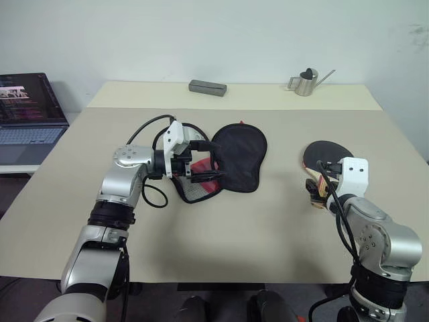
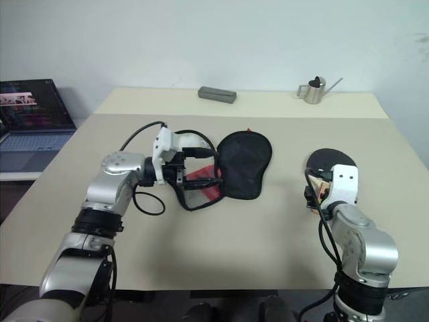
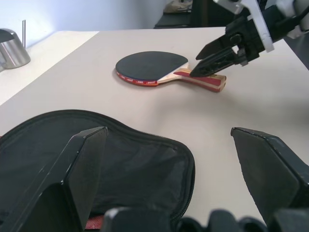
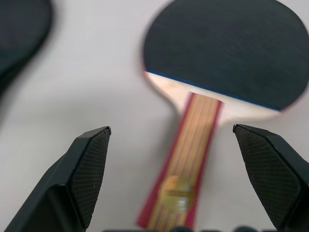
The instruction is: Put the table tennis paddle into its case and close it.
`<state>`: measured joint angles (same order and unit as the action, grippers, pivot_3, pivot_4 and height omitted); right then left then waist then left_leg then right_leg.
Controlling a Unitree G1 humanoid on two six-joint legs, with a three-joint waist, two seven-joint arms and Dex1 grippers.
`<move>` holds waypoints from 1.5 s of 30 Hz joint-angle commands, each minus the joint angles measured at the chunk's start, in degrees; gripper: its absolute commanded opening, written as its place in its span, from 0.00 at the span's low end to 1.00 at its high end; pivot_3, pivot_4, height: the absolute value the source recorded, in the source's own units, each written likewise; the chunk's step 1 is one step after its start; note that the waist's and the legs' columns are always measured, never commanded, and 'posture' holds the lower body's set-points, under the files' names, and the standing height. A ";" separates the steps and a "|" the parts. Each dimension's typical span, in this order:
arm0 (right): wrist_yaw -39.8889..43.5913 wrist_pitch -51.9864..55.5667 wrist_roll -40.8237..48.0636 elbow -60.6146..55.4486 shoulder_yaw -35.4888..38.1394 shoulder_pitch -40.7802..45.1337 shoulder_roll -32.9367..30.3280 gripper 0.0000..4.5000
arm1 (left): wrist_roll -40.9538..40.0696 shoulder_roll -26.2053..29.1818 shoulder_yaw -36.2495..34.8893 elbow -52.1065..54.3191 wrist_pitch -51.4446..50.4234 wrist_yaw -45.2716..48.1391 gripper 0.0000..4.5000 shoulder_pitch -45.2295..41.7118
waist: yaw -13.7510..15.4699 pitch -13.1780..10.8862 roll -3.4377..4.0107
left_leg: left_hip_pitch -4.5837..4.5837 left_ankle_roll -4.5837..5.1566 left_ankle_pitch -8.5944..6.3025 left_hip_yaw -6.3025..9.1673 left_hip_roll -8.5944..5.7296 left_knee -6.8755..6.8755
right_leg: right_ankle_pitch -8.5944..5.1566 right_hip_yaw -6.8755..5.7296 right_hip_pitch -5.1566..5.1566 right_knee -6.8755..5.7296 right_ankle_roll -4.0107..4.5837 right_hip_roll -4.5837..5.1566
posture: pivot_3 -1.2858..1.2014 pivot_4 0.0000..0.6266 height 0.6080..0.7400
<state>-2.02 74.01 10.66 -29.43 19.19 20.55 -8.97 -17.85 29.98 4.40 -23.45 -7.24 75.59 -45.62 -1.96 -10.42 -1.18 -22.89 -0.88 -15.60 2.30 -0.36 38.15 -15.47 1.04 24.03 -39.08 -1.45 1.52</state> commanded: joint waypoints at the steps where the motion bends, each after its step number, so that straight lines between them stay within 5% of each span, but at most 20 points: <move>1: -0.94 -0.62 -0.10 2.17 1.41 1.39 1.57 0.99 | -0.37 0.30 0.45 0.01 0.55 3.11 1.00 -2.24 | -0.01 0.00 0.00 | 0.00 0.00 0.00 -0.01 0.00 0.00 | 0.00 0.01 0.00 0.00 0.00 0.00 | 0.52 0.24 1.00; 16: -1.09 -9.18 -2.62 16.35 -1.04 4.11 0.33 0.99 | 1.25 -0.61 2.93 -4.68 2.71 10.16 1.00 -8.37 | -0.04 0.03 -0.04 | 0.06 0.02 0.01 -0.02 -0.01 0.06 | 0.00 0.02 -0.09 -0.02 0.00 -0.03 | 0.52 0.24 1.00; 20: -1.71 -9.83 -2.86 17.33 -0.19 3.66 0.78 0.81 | 1.50 -0.36 2.50 -4.93 3.32 9.82 1.00 -8.01 | -0.06 0.04 -0.06 | 0.33 0.03 0.01 0.01 0.00 0.07 | 0.00 0.00 -0.39 0.01 0.00 -0.03 | 0.52 0.24 1.00; 28: -3.61 -10.37 -2.83 16.89 0.61 3.79 2.26 0.25 | 1.62 2.29 0.01 -4.40 3.65 6.40 1.00 -5.29 | -0.21 0.05 -0.06 | 0.52 0.04 0.01 0.05 0.04 0.07 | 0.01 0.00 -0.56 0.00 0.01 -0.08 | 0.52 0.24 1.00; 45: -4.46 -6.21 -1.19 6.76 -3.36 14.31 5.60 0.25 | 0.23 11.53 -8.36 -1.09 1.61 -0.42 1.00 5.90 | -0.62 0.02 -0.02 | 0.21 0.04 0.01 0.06 0.06 -0.01 | 0.01 0.00 -0.19 -0.01 0.02 -0.06 | 0.52 0.24 1.00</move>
<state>-6.49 68.00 8.43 -19.34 16.66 33.07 -3.61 -16.70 40.34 -2.02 -26.84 -5.86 75.61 -39.74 -2.58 -10.39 -1.20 -22.73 -0.85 -15.59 2.39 -0.30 38.13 -15.46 1.02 23.89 -39.09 -1.42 1.45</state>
